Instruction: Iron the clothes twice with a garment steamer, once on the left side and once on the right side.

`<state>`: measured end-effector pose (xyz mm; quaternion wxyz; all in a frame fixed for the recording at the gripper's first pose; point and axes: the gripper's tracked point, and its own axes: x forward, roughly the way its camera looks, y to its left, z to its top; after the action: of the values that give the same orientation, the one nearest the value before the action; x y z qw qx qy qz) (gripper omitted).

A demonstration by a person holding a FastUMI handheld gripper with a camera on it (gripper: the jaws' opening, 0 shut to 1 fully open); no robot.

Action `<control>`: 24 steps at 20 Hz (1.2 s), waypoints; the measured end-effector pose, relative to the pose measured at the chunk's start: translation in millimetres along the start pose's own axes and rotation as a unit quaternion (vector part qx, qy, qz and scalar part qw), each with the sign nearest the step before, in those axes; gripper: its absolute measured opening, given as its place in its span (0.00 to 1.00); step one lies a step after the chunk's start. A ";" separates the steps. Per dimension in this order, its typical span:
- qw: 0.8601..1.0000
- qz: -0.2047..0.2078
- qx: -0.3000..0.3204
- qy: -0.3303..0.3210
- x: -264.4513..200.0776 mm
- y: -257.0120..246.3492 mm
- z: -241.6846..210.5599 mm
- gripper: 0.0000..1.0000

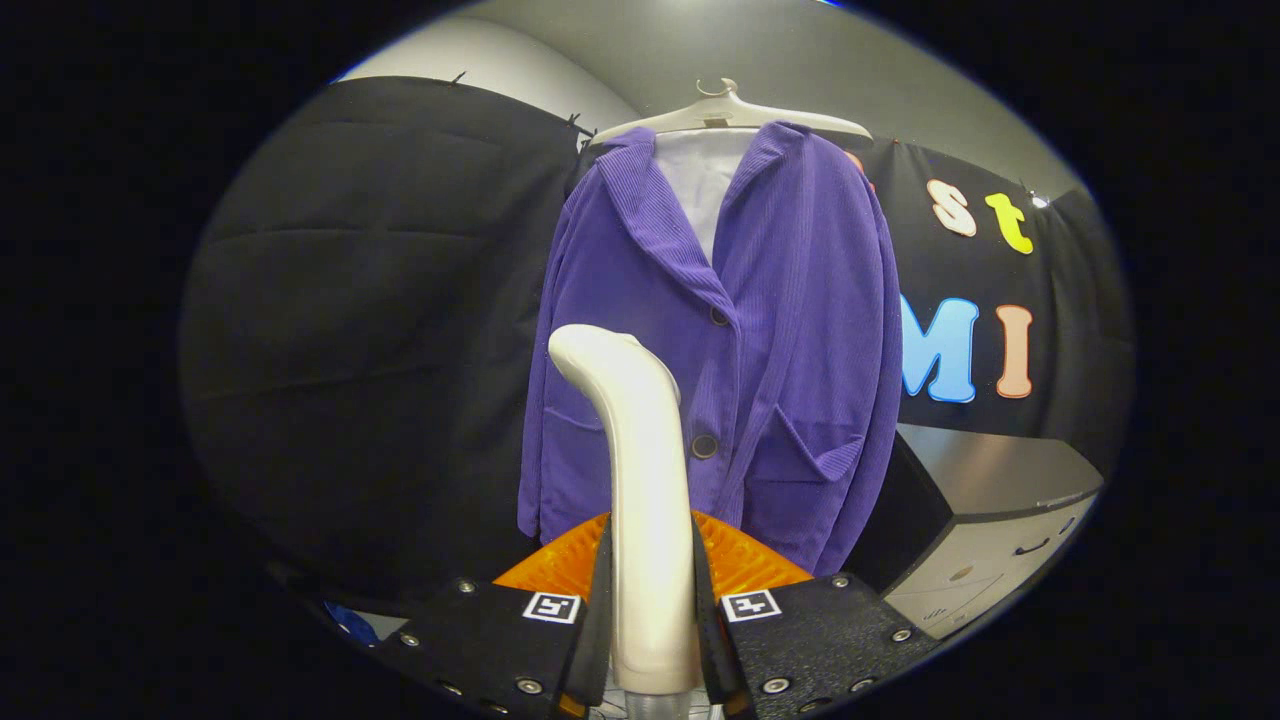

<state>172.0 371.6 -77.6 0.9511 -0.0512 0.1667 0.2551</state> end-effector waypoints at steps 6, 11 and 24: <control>0.999 0.005 0.002 0.037 -6.9 4.1 -51.8 0.37; 0.997 0.009 -0.003 0.076 -10.1 11.8 -106.0 0.37; 0.998 -0.043 0.053 0.007 -105.7 -65.9 -69.9 0.38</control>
<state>98.7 252.4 -106.2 0.9613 -0.0093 0.1844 0.2045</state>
